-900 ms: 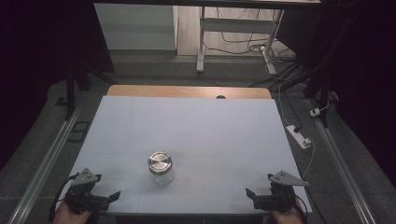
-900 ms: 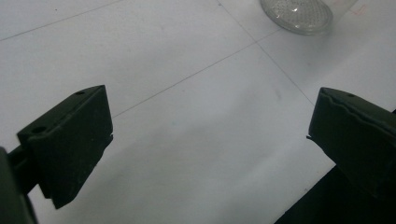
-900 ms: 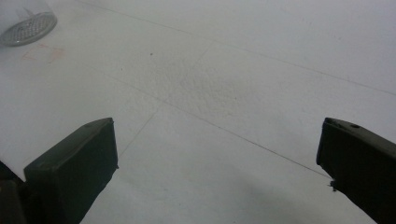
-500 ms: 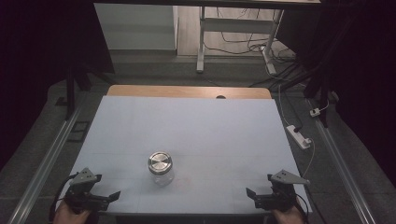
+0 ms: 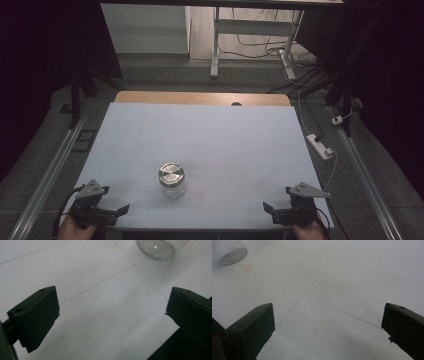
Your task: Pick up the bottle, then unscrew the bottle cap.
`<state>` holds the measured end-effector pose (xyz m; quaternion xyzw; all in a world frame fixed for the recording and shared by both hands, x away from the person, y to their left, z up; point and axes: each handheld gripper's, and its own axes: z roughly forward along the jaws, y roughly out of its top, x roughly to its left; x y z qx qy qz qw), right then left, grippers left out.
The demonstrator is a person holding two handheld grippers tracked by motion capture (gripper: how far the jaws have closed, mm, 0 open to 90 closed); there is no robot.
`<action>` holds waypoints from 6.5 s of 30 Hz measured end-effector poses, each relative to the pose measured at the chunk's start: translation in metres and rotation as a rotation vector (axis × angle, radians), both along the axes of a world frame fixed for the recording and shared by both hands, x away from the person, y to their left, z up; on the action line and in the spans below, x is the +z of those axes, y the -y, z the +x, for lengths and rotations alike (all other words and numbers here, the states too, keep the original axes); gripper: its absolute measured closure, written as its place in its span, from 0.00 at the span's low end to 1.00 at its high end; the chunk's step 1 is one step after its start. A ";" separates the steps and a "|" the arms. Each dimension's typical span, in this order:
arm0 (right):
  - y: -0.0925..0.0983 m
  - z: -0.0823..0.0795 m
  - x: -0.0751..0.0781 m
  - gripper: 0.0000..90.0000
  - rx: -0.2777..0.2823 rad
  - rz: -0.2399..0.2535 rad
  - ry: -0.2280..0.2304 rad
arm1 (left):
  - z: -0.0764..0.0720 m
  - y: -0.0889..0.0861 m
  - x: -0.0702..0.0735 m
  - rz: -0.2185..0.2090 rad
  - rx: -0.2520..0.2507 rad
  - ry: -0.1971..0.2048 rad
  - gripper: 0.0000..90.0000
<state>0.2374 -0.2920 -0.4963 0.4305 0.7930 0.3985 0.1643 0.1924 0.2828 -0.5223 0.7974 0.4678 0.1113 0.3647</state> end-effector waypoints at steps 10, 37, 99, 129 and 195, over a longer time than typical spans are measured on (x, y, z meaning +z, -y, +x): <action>0.000 0.001 0.000 0.00 0.002 0.001 -0.004 | 0.000 0.009 0.009 0.012 -0.022 0.065 0.00; -0.003 0.001 -0.001 0.00 0.028 -0.024 -0.005 | 0.024 0.047 0.009 -0.020 -0.212 0.111 0.00; -0.006 0.000 -0.001 0.00 0.058 -0.050 0.001 | 0.089 0.123 0.010 0.034 -0.438 0.164 0.16; -0.006 -0.001 -0.001 0.00 0.070 -0.041 0.011 | 0.099 0.134 0.043 -0.013 -0.458 0.156 0.17; -0.038 0.006 0.027 0.00 0.208 0.045 0.074 | 0.133 0.188 0.066 -0.001 -0.532 0.181 0.17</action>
